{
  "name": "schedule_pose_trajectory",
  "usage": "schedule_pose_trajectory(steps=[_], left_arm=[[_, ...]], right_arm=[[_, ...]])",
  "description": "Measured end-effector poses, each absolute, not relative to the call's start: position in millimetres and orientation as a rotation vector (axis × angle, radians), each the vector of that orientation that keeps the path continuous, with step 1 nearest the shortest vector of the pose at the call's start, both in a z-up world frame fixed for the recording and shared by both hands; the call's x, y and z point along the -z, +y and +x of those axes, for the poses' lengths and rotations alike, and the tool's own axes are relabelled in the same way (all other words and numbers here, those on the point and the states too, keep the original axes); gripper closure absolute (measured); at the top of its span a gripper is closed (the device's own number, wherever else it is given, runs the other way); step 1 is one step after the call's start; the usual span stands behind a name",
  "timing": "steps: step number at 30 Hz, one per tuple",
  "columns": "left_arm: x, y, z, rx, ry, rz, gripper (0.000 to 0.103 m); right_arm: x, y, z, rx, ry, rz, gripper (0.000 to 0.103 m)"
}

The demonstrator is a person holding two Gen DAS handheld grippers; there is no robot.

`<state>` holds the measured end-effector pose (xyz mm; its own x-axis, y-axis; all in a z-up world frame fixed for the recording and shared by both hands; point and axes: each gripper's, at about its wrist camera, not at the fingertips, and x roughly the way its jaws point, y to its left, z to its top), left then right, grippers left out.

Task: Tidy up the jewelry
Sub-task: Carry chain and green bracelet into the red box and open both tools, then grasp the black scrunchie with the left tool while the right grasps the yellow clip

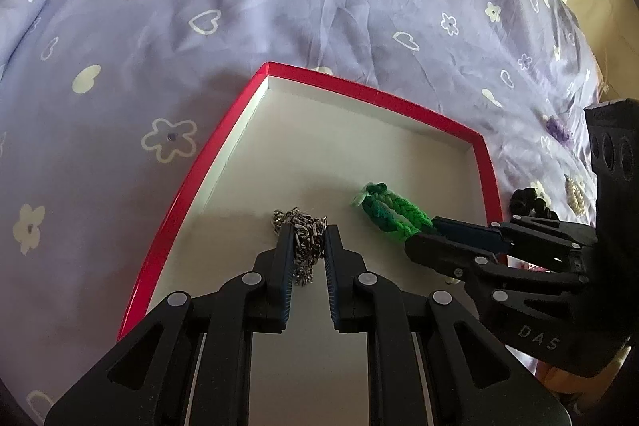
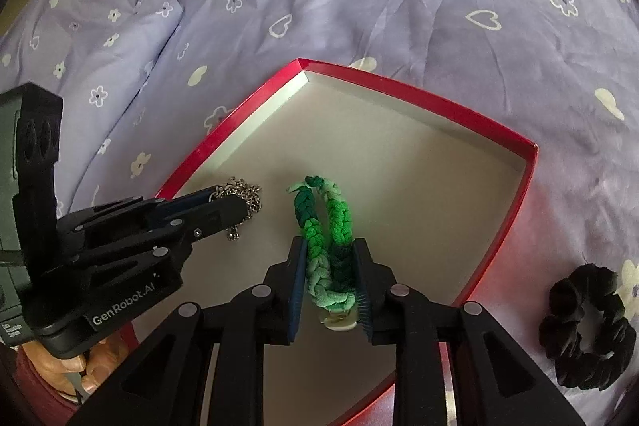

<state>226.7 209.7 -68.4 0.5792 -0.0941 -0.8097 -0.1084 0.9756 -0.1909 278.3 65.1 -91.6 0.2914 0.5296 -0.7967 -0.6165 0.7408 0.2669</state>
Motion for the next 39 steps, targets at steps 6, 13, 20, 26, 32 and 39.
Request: schedule_pose_trajectory(steps=[6,13,20,26,32,39], left_arm=[[70.4,208.6,228.0,-0.025,0.981,-0.21,0.087],[59.2,210.1,215.5,-0.062,0.965,-0.192,0.067],[34.4,206.9,185.4,-0.069,0.911,-0.238,0.055],[19.6,180.5,162.2,-0.037,0.892,-0.271,0.052],[16.6,144.6,148.6,0.028,0.904,-0.276,0.052],[15.7,97.6,144.7,0.103,0.924,-0.245,0.052]], right_arm=[[90.6,63.9,278.4,-0.77,1.023,-0.097,0.073],[79.0,58.7,276.8,-0.766,1.015,-0.057,0.061],[49.9,18.5,254.5,-0.77,0.946,0.035,0.047],[40.6,-40.0,231.5,-0.705,0.913,0.103,0.045],[41.5,-105.0,211.0,-0.599,0.9,0.156,0.045],[44.1,-174.8,195.1,-0.484,0.89,0.199,0.045]])
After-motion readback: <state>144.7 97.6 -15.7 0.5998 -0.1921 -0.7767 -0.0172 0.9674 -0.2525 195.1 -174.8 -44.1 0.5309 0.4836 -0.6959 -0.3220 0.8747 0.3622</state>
